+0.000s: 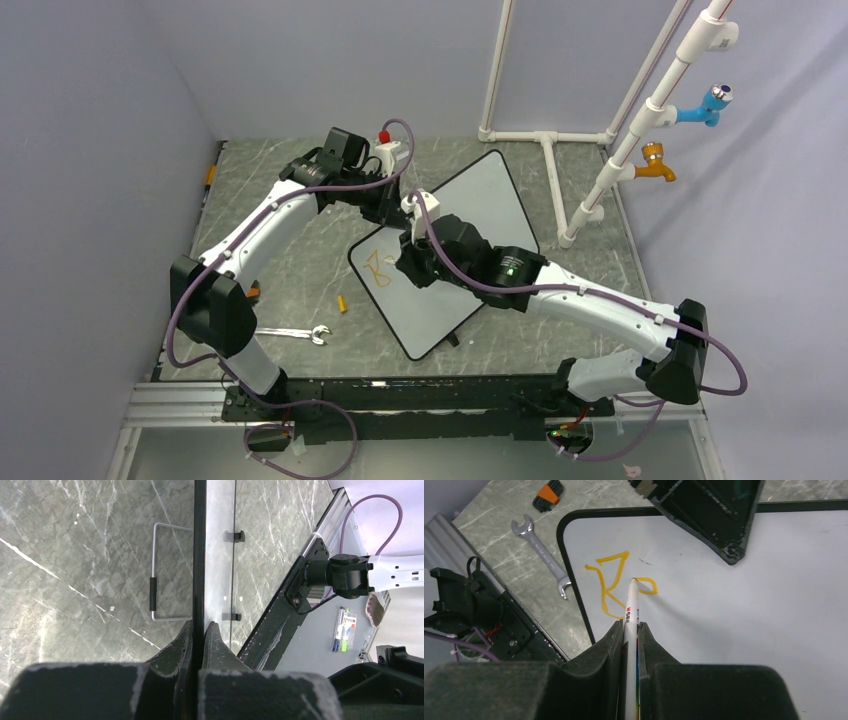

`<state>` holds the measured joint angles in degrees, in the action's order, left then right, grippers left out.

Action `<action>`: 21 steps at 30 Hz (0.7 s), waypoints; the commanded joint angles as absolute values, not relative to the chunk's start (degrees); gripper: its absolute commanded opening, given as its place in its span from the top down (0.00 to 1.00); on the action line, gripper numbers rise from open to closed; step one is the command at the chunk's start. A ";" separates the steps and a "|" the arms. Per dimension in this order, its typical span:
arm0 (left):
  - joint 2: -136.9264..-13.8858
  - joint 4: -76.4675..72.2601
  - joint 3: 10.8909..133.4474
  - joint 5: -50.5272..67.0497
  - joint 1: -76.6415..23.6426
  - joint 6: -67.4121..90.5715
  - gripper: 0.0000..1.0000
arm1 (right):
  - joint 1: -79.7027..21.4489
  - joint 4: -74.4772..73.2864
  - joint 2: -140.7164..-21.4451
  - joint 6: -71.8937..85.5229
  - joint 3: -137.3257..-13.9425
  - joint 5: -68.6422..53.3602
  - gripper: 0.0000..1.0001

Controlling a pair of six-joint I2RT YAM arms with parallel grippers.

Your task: Write a sentence on the whiteboard

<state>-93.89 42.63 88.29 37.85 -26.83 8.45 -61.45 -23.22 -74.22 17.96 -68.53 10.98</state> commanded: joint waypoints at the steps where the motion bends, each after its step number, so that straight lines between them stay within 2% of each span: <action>1: -92.72 43.07 88.92 25.24 -26.90 2.55 1.00 | -62.37 -21.24 -75.58 17.96 -69.03 9.92 1.00; 21: -92.18 43.08 88.86 25.05 -26.96 2.51 1.00 | -62.58 -25.30 -71.96 20.82 -63.00 15.52 1.00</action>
